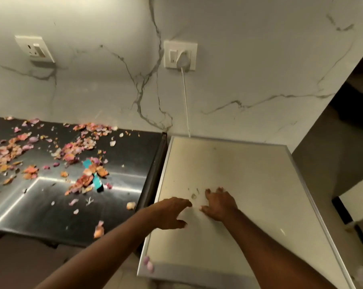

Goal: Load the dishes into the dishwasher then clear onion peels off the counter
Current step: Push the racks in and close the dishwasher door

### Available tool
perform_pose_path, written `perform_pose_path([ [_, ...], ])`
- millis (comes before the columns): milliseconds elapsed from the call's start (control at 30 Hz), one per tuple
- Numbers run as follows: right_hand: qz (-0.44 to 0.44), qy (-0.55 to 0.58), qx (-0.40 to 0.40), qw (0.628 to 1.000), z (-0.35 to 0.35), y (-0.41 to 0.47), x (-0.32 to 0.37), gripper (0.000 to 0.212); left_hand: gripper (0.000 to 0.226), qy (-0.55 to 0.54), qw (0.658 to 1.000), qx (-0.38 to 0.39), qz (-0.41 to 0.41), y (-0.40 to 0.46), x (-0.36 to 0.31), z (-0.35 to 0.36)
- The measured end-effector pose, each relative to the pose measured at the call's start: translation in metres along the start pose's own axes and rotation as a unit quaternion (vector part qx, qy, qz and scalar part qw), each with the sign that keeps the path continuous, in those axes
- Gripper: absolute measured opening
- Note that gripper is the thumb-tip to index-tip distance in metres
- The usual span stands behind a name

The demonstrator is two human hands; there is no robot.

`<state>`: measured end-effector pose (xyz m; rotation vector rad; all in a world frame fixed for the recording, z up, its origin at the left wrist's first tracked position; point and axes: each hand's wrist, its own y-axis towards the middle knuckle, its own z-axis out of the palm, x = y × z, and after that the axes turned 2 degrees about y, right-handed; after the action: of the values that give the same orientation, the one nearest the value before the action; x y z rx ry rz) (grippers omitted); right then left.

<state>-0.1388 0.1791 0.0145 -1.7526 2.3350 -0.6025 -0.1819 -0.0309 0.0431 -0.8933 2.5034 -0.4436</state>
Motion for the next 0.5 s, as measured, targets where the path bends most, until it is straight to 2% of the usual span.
perform_pose_path([
  [67,0.009,-0.007,0.015,1.000,0.018,-0.012,0.001,0.082,0.091,0.024,0.999,0.024,0.005,-0.016,0.000,0.022],
  [200,-0.028,0.021,0.021,0.999,0.033,-0.027,-0.008,0.081,0.116,0.087,0.995,0.043,-0.014,-0.031,-0.011,0.059],
  [367,-0.100,0.047,0.018,0.994,0.064,-0.061,-0.034,0.077,0.118,0.064,0.996,0.021,-0.056,-0.054,-0.030,0.076],
  [500,-0.117,0.055,0.017,0.991,0.084,-0.085,-0.044,0.076,0.126,0.060,0.995,0.024,-0.077,-0.072,-0.034,0.090],
])
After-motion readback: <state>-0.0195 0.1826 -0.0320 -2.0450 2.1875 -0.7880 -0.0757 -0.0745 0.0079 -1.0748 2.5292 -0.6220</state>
